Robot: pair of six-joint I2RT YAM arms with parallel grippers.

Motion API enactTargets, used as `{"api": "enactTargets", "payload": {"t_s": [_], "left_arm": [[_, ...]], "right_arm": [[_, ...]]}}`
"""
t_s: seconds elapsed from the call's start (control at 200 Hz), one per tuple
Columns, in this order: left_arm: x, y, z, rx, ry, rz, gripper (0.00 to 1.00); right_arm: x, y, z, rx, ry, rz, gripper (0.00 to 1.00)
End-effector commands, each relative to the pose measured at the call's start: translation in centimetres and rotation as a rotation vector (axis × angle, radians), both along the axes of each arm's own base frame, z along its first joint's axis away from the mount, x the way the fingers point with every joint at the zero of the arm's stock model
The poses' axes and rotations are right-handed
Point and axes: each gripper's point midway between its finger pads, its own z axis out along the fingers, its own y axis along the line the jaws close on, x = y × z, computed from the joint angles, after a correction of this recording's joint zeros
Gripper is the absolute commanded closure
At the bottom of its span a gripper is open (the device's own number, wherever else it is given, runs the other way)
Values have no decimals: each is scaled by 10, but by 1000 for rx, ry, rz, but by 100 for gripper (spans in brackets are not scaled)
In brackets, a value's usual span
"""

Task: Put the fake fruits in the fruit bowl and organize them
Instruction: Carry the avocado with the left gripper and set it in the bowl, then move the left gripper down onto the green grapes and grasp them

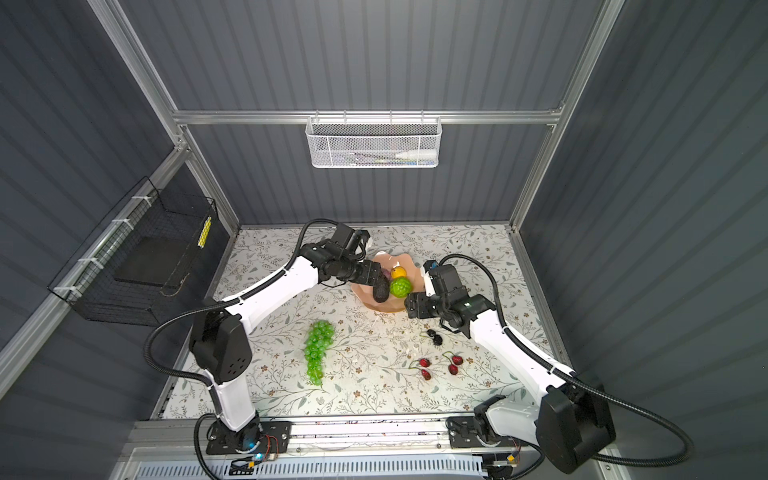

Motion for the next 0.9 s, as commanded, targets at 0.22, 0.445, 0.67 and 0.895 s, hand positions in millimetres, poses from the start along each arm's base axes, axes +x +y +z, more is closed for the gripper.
{"api": "enactTargets", "payload": {"t_s": [0.22, 0.445, 0.67, 0.895], "left_arm": [[-63, 97, -40, 142, 253, 143, 30], [-89, 116, -82, 255, 372, 124, 39], [-89, 114, -112, 291, 416, 91, 49], [-97, 120, -131, 343, 473, 74, 53]], "right_arm": [[8, 20, 9, 67, -3, 53, 16], [13, 33, 5, 86, 24, 76, 17], [13, 38, 2, 96, 29, 86, 17], [10, 35, -5, 98, 30, 70, 18]]}}
